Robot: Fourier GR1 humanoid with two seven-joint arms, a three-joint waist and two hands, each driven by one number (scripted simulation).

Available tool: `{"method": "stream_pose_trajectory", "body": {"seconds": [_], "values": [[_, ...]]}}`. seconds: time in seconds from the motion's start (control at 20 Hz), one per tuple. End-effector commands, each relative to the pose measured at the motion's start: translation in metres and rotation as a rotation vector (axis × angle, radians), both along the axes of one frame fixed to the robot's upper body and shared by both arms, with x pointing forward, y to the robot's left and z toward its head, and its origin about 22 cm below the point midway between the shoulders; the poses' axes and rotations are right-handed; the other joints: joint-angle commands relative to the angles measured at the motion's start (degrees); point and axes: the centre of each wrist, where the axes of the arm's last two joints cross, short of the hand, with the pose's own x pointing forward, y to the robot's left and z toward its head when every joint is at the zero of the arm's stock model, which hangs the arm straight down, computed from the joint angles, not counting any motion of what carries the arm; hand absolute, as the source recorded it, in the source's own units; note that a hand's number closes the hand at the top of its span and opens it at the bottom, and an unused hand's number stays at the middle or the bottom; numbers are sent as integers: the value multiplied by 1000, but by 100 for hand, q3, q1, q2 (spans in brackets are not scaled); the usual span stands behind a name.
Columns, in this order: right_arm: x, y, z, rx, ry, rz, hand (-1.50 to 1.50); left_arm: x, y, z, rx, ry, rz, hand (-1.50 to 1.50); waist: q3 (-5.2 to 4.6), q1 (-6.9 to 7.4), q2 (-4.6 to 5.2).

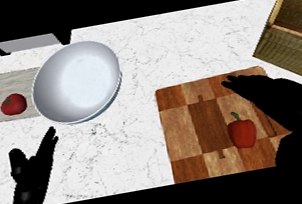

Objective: Pick the bell pepper from the cutting board and place it in the basket

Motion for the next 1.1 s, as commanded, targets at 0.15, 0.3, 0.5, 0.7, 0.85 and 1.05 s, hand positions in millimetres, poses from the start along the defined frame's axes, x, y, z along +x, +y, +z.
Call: {"method": "stream_pose_trajectory", "body": {"seconds": [0.15, 0.3, 0.5, 0.7, 0.85, 1.05], "values": [[-3, -1, -25, -14, -11, -11, -150, -22, -9, -21, -24, 104, 12, 0, -62, 10, 36], [2, -3, -44, 1, -14, -5, -150, -10, -4, -18, -19, 95, 8, 0, -61, -2, 42], [-7, 0, -48, 25, -14, 0, -150, -24, 7, -21, -34, 103, 9, 0, -62, -17, 31], [-2, 3, -62, 13, -6, 13, -150, 4, 0, -2, -23, 99, 3, 0, -61, -17, 36], [-4, 17, -75, -52, 32, 0, -150, -7, -11, -6, -16, 97, 15, 0, -61, -5, 32], [14, 1, -85, -95, 65, -24, -150, -21, -1, -34, -10, 98, -6, 0, -63, 15, 48]]}}
